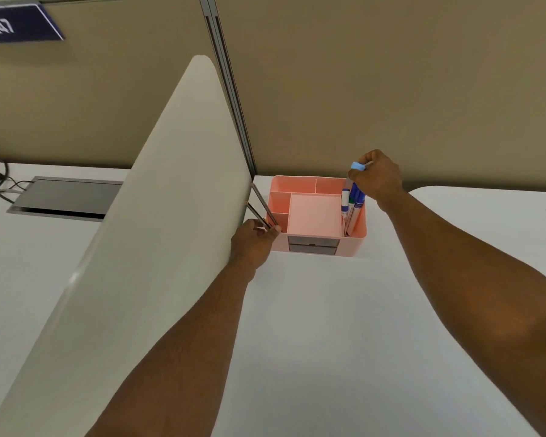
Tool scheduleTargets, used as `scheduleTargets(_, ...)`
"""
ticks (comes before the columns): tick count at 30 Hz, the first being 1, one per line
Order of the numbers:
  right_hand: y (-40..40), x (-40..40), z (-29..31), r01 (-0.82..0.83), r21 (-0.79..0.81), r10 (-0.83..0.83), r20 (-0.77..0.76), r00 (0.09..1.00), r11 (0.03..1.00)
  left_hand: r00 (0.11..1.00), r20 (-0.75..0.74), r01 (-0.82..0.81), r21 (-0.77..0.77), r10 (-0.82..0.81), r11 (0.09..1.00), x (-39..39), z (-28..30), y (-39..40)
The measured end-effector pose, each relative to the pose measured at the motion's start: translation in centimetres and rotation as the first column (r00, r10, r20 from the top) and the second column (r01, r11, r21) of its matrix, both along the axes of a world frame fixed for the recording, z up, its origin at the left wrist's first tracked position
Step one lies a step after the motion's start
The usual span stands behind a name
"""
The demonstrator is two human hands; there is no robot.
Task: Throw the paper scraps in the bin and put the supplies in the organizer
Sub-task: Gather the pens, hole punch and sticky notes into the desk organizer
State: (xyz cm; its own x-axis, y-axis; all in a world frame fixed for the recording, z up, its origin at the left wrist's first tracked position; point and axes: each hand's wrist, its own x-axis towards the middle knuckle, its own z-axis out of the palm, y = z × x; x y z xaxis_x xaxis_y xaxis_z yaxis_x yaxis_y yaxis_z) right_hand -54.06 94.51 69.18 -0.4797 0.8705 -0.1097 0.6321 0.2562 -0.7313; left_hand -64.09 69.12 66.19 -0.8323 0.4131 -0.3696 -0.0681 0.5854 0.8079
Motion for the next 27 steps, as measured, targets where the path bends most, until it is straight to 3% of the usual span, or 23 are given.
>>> scheduleTargets(6, -0.6, 0.3, -0.5, 0.019, 0.013, -0.020, 0.081, 0.996, 1.000, 0.999, 0.040, -0.009, -0.006, 0.010, 1.000, 0.0, 0.1, 0.0)
scheduleTargets(13, -1.7, 2.7, -0.1, 0.144, 0.041, -0.143, -0.039, 0.989, 0.989, 0.998, 0.064, 0.004, -0.028, -0.002, 1.000, -0.3, 0.5, 0.2)
scheduleTargets(20, -7.9, 8.3, -0.7, 0.234, 0.022, -0.233, -0.036, 0.972, 0.972, 0.999, 0.031, 0.029, -0.115, -0.026, 0.993, 1.9, 1.4, -1.8)
scheduleTargets(27, -16.7, 14.2, -1.2, 0.143, 0.020, -0.144, 0.040, 0.989, 0.989, 0.955, -0.134, 0.213, -0.302, -0.263, 0.929, 7.3, 3.1, -6.6)
